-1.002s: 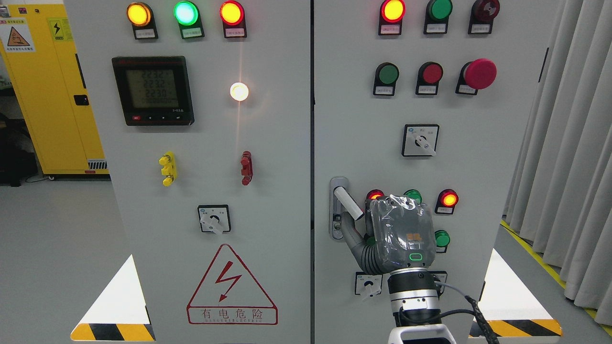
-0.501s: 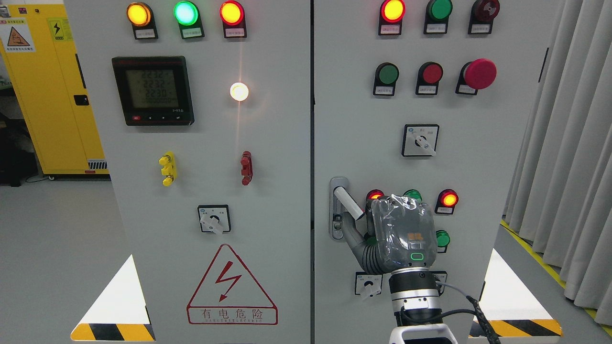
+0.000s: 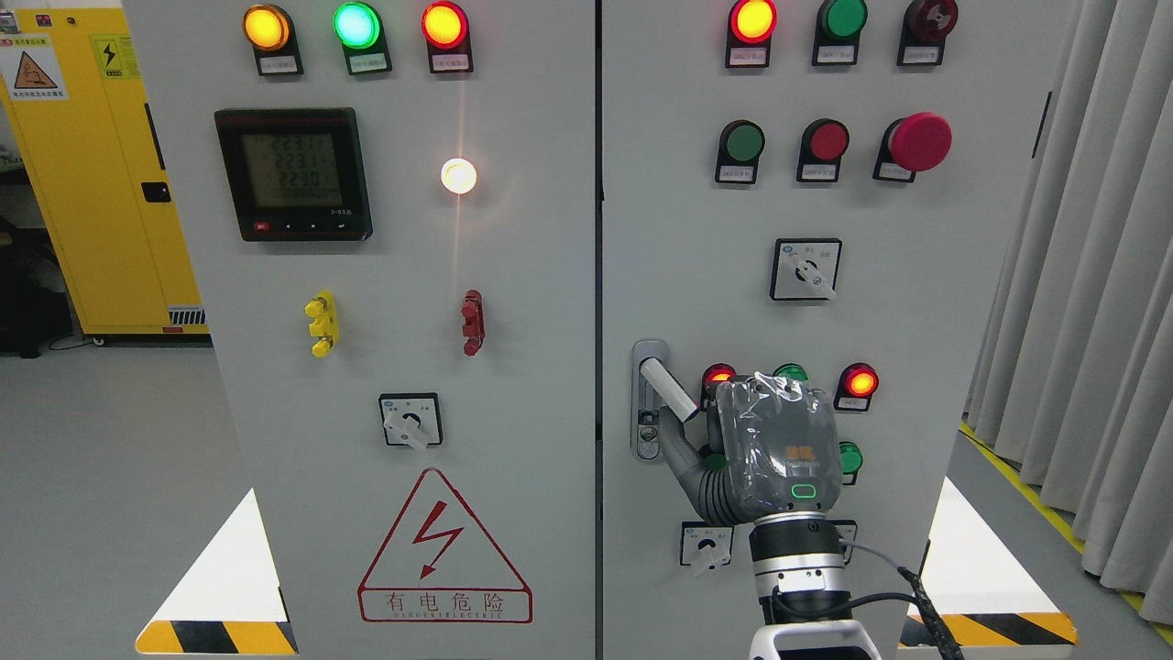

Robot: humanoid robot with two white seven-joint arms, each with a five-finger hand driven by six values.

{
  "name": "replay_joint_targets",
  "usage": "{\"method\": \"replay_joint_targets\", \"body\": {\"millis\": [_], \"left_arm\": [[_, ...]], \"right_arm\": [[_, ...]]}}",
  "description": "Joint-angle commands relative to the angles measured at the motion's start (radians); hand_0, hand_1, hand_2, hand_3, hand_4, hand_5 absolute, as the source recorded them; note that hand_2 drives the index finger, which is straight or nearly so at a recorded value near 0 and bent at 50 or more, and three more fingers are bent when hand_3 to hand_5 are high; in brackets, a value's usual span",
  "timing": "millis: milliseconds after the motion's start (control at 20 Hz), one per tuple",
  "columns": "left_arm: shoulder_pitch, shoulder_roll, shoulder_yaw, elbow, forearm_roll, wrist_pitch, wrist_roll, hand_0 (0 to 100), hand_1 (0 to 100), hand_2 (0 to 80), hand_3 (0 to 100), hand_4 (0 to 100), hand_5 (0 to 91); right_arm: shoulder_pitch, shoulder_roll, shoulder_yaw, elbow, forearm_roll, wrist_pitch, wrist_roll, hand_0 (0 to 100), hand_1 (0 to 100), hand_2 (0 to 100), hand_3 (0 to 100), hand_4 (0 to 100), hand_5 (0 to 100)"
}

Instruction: Release door handle

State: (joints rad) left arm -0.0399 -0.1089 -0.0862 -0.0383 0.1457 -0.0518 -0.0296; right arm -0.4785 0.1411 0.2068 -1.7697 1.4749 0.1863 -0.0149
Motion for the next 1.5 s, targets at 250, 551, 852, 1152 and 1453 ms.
{"method": "replay_joint_targets", "body": {"millis": [250,551,852,1152,1453], "left_arm": [[0.0,0.0,0.0,0.0,0.0,0.001,0.0,12,56,0.0,0,0,0.0],[0.0,0.0,0.0,0.0,0.0,0.0,0.0,12,56,0.0,0,0,0.0],[0.0,0.0,0.0,0.0,0.0,0.001,0.0,12,56,0.0,0,0,0.0],[0.0,0.0,0.0,0.0,0.0,0.001,0.0,12,56,0.0,0,0,0.0],[0.0,0.0,-0.001,0.0,0.0,0.001,0.0,12,56,0.0,0,0,0.0]], "right_arm": [[0.0,0.0,-0.007,0.0,-0.001,-0.002,-0.002,52,39,95,100,100,100],[0.0,0.0,-0.007,0.0,-0.001,-0.002,-0.011,51,36,95,100,100,100],[0.0,0.0,-0.007,0.0,-0.004,-0.002,-0.011,51,36,94,100,100,100],[-0.005,0.0,-0.018,0.0,-0.004,-0.002,-0.011,50,36,94,100,100,100],[-0.009,0.0,-0.02,0.0,-0.004,-0.002,-0.011,50,36,94,100,100,100]]}}
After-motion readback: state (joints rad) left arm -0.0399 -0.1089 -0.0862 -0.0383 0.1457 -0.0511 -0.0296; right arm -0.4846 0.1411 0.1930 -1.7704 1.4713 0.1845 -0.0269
